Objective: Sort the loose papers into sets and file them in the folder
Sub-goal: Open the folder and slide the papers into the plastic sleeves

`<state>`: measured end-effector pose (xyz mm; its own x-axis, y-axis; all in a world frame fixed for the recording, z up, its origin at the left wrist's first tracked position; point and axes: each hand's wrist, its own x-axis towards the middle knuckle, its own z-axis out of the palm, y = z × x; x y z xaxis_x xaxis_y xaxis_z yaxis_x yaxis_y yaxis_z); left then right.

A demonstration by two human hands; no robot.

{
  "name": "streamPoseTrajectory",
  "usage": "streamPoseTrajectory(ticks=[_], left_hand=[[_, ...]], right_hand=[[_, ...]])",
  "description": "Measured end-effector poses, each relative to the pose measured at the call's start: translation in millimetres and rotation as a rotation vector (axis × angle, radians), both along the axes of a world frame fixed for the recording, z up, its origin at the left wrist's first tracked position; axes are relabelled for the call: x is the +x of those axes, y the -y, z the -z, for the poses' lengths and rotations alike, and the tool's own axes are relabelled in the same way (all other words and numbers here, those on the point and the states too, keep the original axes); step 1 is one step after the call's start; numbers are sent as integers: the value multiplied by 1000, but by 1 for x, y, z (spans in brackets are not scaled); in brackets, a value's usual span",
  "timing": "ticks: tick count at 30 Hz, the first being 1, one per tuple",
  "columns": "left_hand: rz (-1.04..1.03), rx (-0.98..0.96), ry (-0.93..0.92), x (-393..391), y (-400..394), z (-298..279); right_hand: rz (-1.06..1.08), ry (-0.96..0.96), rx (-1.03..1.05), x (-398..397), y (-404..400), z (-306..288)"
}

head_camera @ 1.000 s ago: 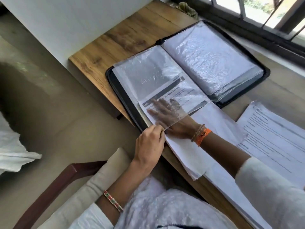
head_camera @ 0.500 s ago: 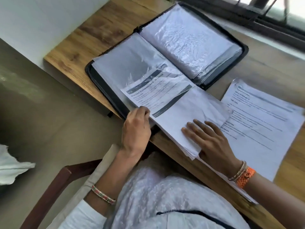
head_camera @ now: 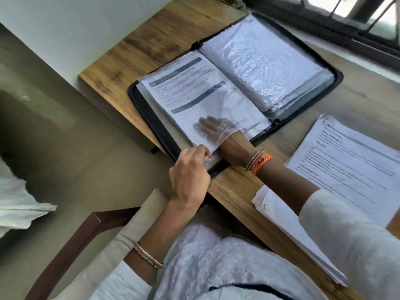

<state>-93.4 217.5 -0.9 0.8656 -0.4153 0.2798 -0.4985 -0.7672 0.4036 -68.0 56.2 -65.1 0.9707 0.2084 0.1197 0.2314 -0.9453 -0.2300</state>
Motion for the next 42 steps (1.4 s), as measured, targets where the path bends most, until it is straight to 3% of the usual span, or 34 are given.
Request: streamPoseTrajectory(ticks=[4,5,6,8,9,12,14,17,19,21,23,26,28,31,35,38,42], left_hand=[[12,3,-46,0,-6,11],[19,-11,-75,2,-10,16],[29,-62,-127,3,-13,20],[-6,-316,-359,5,-15,23],[-80,-483,-520,8,-14,23],[-336,-775,-889,22,-6,20],[-423,-921,-979,33,0,18],[-502,-1131,-1123,49,6,12],[-487,-1156,-1323,57,7,6],[-435,-1087,-1421,64,10,-2],[-354,-1101,-1389,70,19,-18],[-27,-1195,-1285,76,39,-44],[246,-1069,-1179,80,60,-55],[410,-694,-867,91,102,-47],[522,64,-379,128,182,-5],[532,503,-349,149,218,24],[523,687,-318,147,233,40]], right_hand=[[-111,34,25,15,-12,-38],[-95,50,2,11,-7,-17],[-30,-157,-110,11,2,-4],[-3,-244,-261,-11,18,29],[54,-267,-138,-21,23,46],[-64,-101,-57,-31,12,25],[-28,-66,77,-38,-11,-17],[87,170,186,-57,-20,-15],[172,334,219,-62,-27,-18],[234,325,167,-55,-28,-23],[283,280,167,-39,-23,-26],[482,515,489,-14,-2,-56],[659,668,717,-1,34,-83],[889,681,1019,9,101,-108],[1167,573,1298,10,182,-99],[1352,379,1148,5,217,-76],[1420,263,776,-22,218,-48]])
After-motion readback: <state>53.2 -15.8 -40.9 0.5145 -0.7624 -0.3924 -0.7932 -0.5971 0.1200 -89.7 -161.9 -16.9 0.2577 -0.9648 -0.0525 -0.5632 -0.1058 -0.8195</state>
